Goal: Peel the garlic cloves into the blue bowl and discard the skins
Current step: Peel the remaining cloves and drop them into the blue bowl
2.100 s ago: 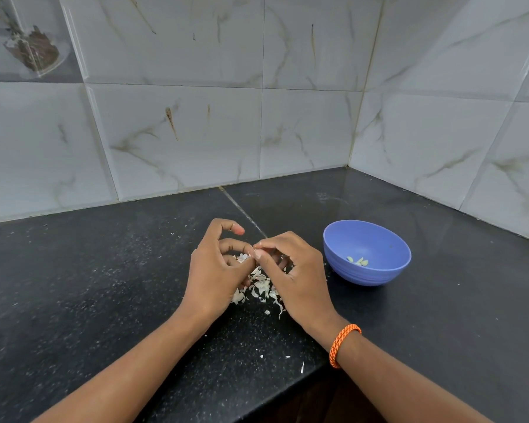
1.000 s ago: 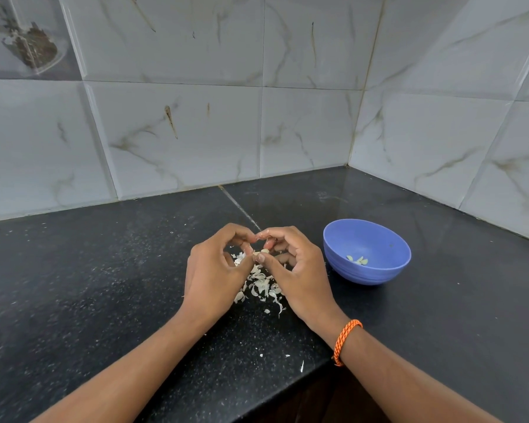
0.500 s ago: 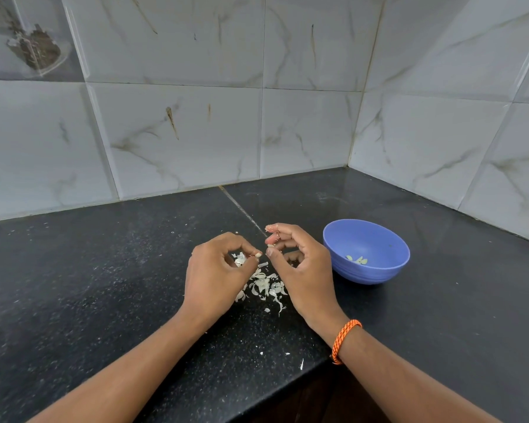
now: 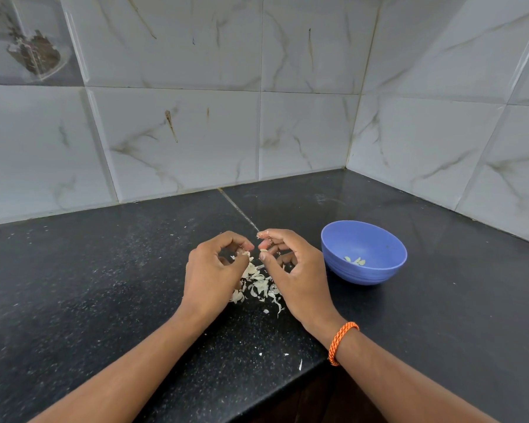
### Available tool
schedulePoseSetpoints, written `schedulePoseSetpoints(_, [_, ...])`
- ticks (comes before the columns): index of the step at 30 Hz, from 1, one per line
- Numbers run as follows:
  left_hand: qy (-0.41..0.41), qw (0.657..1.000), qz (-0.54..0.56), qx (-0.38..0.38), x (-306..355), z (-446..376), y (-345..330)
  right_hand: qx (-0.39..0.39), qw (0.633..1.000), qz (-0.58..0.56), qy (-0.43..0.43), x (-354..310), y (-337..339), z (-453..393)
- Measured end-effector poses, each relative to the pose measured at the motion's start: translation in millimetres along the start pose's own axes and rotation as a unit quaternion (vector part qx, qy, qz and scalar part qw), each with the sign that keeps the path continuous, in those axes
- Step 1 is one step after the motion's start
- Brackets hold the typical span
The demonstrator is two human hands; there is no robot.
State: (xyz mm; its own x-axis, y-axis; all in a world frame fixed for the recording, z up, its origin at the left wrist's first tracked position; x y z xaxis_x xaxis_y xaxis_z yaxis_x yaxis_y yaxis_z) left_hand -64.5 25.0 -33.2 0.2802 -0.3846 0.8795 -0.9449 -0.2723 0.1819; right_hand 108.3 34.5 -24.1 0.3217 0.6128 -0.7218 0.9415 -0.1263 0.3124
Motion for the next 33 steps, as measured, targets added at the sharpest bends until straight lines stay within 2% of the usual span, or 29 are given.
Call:
schedulePoseSetpoints(5, [0.001,1.0,0.003,-0.008,-3,-2,-2,-0.004,1.0,0.007,0.013,-1,-1,0])
schedulePoseSetpoints(22, [0.055,0.994,0.07,0.07,-15,-15,29,0.007,0.999,0.049,0.009,4,1,0])
schedulePoseSetpoints(30, [-0.002,0.996,-0.028,0.083,-13,-27,44,0.0,0.998,0.054,0.009,5,-1,1])
schedulePoseSetpoints(33, [-0.009,0.99,-0.121,0.072,-18,-28,42,0.002,0.999,0.047,0.002,8,-1,1])
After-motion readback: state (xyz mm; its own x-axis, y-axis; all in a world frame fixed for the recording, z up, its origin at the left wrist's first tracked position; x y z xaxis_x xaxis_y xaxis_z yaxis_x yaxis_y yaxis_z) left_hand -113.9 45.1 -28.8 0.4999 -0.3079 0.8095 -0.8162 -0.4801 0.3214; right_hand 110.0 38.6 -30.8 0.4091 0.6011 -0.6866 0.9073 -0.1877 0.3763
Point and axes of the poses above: each hand's wrist, its own z-axis away from the middle knuckle, its own y-axis out of the back of the hand, x = y × z, the point moved 8 cm from there along -z, towards the middle knuckle, and after that the axes turned 7 degrees about z, right-handed, at the moved point
